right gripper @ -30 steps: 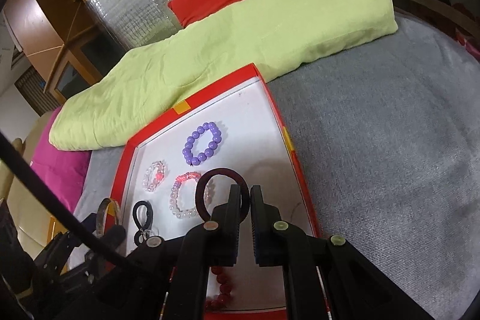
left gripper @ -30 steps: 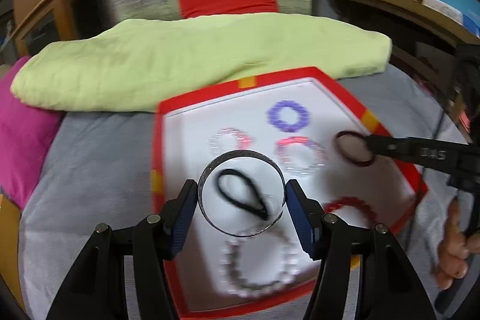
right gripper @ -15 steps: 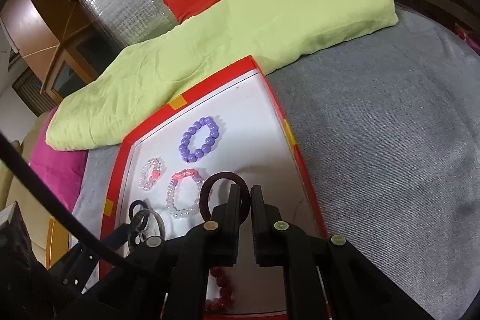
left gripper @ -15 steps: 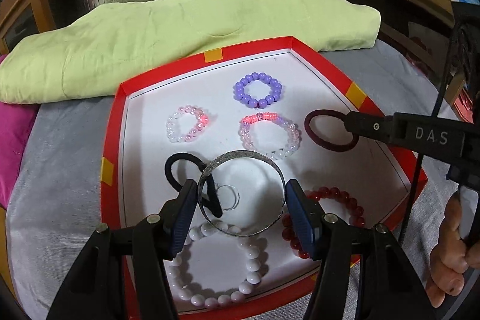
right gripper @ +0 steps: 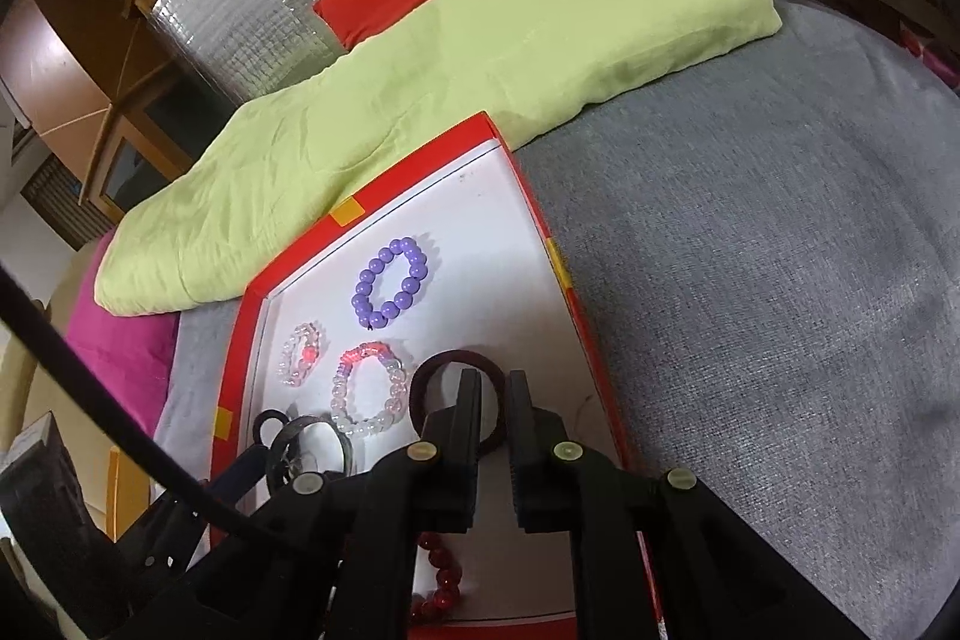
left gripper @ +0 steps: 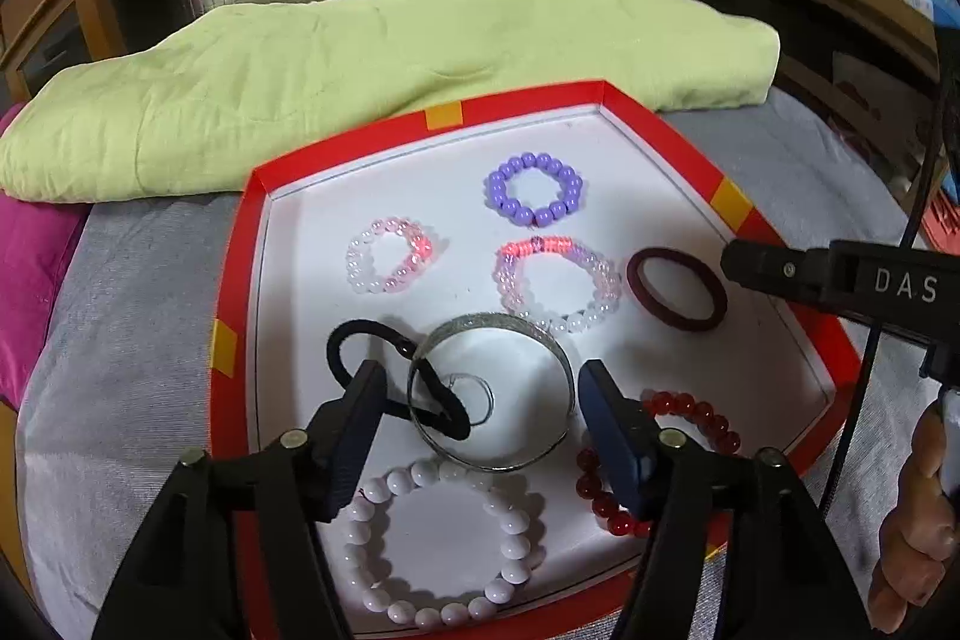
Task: Organize jewelry
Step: 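Lower both bangles into the red box and open both tools to release them, then lift both open tools up and away from the box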
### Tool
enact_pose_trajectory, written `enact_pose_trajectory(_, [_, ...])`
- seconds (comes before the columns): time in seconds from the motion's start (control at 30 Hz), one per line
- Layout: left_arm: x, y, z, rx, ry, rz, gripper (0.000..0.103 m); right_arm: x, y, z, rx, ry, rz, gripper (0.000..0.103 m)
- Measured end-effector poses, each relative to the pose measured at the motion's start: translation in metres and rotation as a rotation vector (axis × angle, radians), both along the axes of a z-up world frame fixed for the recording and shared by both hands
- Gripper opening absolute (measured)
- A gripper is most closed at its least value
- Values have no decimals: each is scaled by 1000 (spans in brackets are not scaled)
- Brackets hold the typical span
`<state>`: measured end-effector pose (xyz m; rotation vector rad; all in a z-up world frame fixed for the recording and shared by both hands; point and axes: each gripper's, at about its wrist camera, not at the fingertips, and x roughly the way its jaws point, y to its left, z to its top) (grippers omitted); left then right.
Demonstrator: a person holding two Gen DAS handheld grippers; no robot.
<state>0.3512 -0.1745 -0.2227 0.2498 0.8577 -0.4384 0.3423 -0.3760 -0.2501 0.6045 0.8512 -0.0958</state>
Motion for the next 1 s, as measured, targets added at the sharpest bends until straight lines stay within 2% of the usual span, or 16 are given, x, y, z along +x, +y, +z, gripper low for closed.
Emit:
enact_pose_trajectory(0.1, [-3, 4, 5, -6, -22, 11, 71, -2, 0, 3, 5, -6, 10, 10])
enact_pose_trajectory(0.17, [-6, 7, 10, -3, -42, 34, 77, -5, 0, 6, 3, -12, 16, 11])
enact_pose_trajectory(0.2, [-9, 9, 13, -1, -53, 51, 78, -6, 0, 8, 2, -16, 19, 14])
enact_pose_trajectory(0.27, [-16, 15, 21, -3, -69, 83, 80, -11, 0, 12, -6, -28, 25, 28])
enact_pose_trajectory(0.37, [-30, 26, 34, 0, -98, 134, 85, -19, 2, 21, -44, -44, 39, 31])
enact_pose_trajectory(0.63, [-77, 57, 71, -17, -198, 263, 89, -51, 24, 50, -211, -96, 140, 32])
enact_pose_trajectory(0.7, [-88, 64, 80, -19, -225, 290, 90, -67, 34, 61, -264, -121, 168, 35])
enact_pose_trajectory(0.77, [-103, 73, 89, -30, -251, 326, 95, -83, 42, 71, -301, -148, 183, 45])
enact_pose_trajectory(0.87, [-123, 88, 96, -62, -267, 374, 98, -111, 56, 89, -365, -204, 185, 52])
enact_pose_trajectory(1.0, [-142, 98, 103, -76, -279, 409, 98, -139, 71, 102, -414, -218, 177, 54])
